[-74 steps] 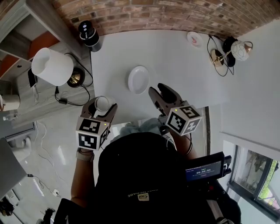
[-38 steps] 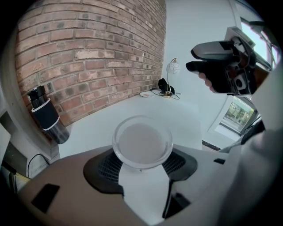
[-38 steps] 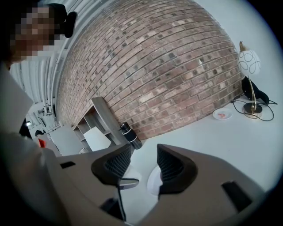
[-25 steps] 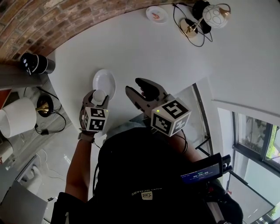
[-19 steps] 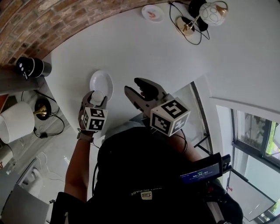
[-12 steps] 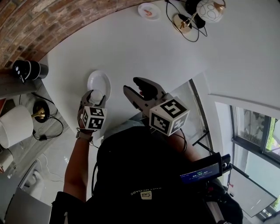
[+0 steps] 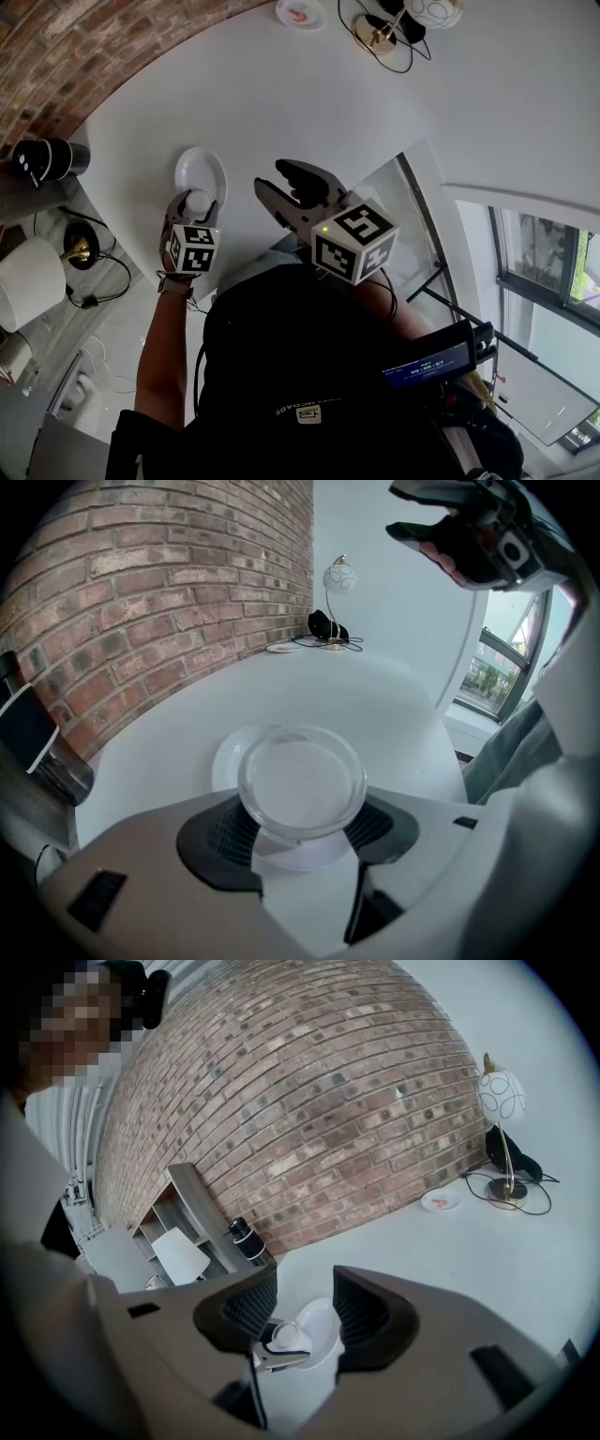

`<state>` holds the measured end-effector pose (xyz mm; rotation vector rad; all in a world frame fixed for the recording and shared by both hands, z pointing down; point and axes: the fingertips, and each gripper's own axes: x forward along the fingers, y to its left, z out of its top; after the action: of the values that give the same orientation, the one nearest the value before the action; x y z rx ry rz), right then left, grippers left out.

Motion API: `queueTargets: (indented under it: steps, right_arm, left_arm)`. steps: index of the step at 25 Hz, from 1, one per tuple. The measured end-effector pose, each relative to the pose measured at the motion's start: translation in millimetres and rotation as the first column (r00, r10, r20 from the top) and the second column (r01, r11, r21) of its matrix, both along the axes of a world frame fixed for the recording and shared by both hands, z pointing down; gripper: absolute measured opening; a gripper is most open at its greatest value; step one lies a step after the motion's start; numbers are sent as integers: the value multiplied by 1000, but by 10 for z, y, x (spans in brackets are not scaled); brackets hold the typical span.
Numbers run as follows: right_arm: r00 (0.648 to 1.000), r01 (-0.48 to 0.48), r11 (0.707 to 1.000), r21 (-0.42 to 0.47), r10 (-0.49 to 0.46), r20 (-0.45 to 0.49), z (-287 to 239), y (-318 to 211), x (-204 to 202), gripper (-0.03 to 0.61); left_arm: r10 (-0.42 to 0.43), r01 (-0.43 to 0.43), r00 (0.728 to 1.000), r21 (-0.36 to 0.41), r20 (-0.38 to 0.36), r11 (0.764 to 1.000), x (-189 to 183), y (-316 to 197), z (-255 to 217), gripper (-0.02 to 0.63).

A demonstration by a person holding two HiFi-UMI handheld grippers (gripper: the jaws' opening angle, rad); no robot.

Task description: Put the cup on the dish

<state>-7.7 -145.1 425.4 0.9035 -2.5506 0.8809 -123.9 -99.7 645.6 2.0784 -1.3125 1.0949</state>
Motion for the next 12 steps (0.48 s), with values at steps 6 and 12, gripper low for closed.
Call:
queueTargets:
  steps: [6, 12]
  right_arm:
    - [1000, -4, 1000, -1, 4, 4, -5, 4, 8, 189]
    - [1000, -7, 1000, -1, 8, 8, -3, 9, 28, 189]
  left_arm:
    - [18, -18, 1000, 4, 4, 1000, 58, 23, 28, 262]
    - [19, -20, 1000, 10, 20, 1000, 61, 5, 46, 262]
